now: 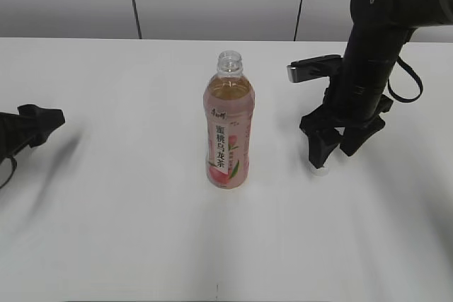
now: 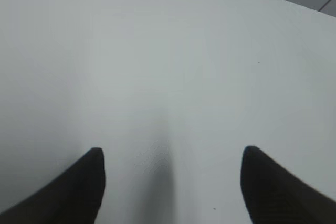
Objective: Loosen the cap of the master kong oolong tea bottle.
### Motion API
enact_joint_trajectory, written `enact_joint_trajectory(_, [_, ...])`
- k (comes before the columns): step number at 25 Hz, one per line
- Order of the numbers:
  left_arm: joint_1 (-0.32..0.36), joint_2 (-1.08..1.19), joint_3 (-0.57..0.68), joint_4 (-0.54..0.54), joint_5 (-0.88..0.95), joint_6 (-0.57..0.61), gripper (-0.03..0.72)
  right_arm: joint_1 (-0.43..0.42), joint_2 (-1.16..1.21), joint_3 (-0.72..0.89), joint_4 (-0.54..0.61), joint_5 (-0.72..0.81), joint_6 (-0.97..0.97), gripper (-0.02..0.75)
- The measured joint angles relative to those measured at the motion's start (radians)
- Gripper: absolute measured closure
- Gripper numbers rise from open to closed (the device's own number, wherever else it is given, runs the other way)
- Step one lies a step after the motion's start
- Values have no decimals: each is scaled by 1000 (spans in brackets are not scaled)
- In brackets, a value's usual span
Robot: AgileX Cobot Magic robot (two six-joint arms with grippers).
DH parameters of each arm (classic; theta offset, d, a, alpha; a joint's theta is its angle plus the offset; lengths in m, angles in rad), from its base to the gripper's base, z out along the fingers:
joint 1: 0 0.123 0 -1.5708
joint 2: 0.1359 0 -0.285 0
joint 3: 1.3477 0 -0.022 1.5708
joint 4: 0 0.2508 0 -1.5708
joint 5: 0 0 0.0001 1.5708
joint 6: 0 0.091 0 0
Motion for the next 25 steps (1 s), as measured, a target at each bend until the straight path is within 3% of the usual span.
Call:
enact_joint_trajectory(3, [49,-68,-58,135,166,-72,202,0,0,0,8,-2,1,215])
enact_joint_trajectory(6, [40,-151,-91,222,354,-95,206,0,0,0,25,-3,9,215])
enact_joint_trajectory(10, [-23,-241,-97,235,518,-147,211,0,0,0,34,-3,21,214])
enact_joint_trajectory(16, [-165,-326,-97,249,576,-274,212,0,-40,0,49,14,26,216])
enact_joint_trajectory(21, [-190,-367,-97,267,509,-466,226,0,-124,0,48,33,26,218])
enact_joint_trajectory(25, [-148,-366,-97,423,203,-689,235,0,-157,0,37,39,27,219])
